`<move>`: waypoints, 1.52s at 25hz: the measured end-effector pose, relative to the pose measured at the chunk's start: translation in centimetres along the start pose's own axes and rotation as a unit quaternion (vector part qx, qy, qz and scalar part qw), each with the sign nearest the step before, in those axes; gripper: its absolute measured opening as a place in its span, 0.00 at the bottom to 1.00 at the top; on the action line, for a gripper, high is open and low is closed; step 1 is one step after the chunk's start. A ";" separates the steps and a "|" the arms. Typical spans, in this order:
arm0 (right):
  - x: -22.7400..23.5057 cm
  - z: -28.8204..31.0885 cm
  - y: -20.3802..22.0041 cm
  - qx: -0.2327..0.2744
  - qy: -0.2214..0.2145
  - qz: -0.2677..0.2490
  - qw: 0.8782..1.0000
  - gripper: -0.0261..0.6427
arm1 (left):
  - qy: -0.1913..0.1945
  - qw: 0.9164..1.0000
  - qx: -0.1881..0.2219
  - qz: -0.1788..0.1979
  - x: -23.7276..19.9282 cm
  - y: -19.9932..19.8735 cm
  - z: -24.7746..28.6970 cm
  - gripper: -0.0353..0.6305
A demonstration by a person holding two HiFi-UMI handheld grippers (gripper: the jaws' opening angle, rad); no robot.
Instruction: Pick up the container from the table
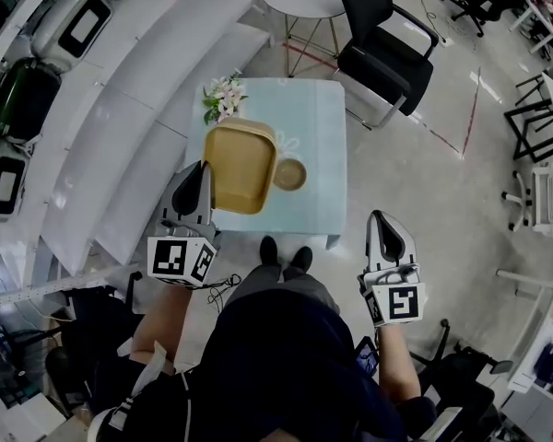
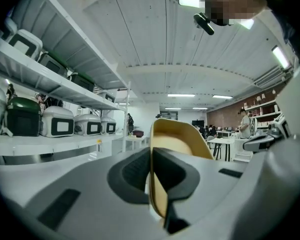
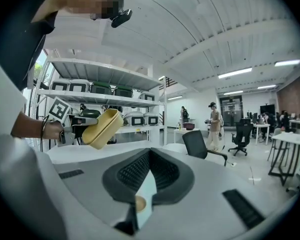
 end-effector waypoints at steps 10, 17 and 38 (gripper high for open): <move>-0.5 -1.2 -1.4 0.018 0.008 -0.005 1.000 0.04 | -0.022 1.000 0.020 0.009 0.0 -0.8 -4.2 0.08; -0.9 -2.4 -2.1 0.026 0.016 -0.005 1.000 0.04 | -0.036 0.999 0.032 0.013 0.1 -0.7 -7.2 0.08; -2.7 -4.5 -3.1 0.052 0.031 -0.009 0.998 0.04 | -0.061 0.993 0.088 0.055 0.4 -0.5 -12.2 0.08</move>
Point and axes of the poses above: the fingertips, and each gripper's own axes: z forward along the fingers, x to its right, y out of its underside, the point moved 10 cm from there along -z, backward along the fingers, and after that the axes turned 3 degrees about y, right-handed, at the moved point
